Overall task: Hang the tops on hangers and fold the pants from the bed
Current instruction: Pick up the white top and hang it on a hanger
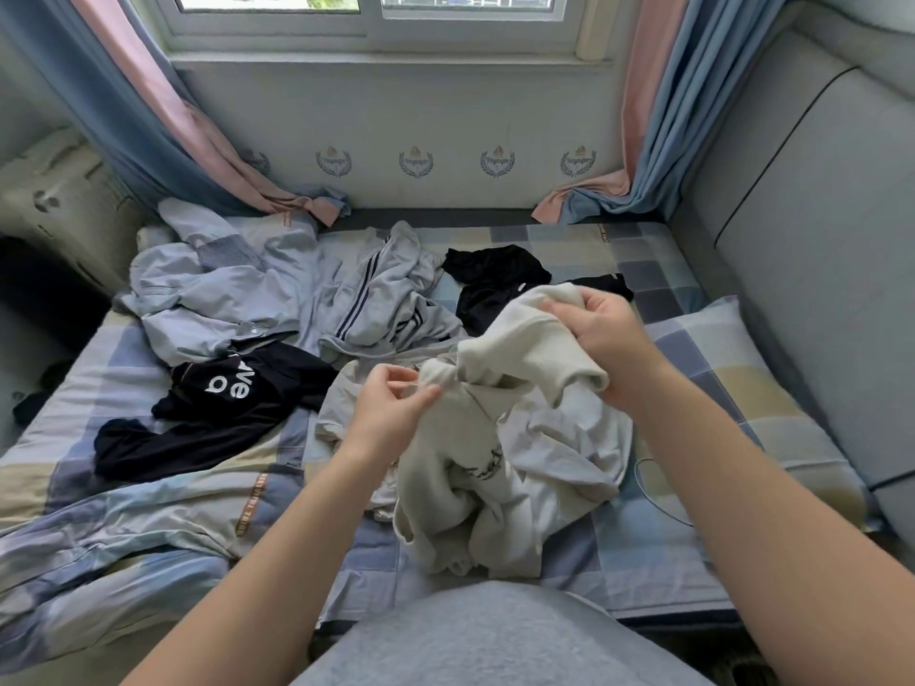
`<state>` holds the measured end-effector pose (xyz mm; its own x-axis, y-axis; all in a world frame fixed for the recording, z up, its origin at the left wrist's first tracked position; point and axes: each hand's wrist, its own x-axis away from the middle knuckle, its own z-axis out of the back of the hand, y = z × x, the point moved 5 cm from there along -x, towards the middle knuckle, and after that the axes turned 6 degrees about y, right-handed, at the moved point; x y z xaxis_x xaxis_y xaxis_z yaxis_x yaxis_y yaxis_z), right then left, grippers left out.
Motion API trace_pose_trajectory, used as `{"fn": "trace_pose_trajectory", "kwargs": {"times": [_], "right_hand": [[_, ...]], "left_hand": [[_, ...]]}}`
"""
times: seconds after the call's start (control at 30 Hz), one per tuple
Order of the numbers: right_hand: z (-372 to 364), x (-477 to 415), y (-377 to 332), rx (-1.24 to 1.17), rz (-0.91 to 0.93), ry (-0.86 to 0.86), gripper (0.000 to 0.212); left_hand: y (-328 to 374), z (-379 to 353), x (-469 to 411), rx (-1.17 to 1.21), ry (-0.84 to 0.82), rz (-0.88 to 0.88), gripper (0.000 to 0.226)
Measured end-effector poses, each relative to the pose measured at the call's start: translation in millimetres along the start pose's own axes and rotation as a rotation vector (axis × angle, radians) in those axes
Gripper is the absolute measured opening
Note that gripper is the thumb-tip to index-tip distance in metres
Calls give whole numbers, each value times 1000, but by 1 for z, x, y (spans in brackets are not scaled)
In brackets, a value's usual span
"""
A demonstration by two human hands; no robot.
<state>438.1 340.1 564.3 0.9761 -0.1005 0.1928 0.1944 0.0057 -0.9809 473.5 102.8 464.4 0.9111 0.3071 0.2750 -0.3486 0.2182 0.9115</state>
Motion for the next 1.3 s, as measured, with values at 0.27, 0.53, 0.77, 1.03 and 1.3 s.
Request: {"fn": "trace_pose_trajectory", "kwargs": {"times": [0.27,0.53,0.77,1.03,1.3], "right_hand": [[-10,2,-48,-243,-24,-227,19],[-4,-8,-49,-336,-88,-197,21],[8,-16,-26,-634,-233,-131,25],[24,-22,-5,-587,-151,-20,39],[-27,34,57,172,118,-78,73]], "left_hand": [[19,-51,26,-187,-316,-301,73],[32,-65,11,-298,-250,-356,10],[22,-68,13,-196,-288,-283,25],[53,-52,10,132,-172,-65,22],[90,-40,18,451,-158,130,29]]}}
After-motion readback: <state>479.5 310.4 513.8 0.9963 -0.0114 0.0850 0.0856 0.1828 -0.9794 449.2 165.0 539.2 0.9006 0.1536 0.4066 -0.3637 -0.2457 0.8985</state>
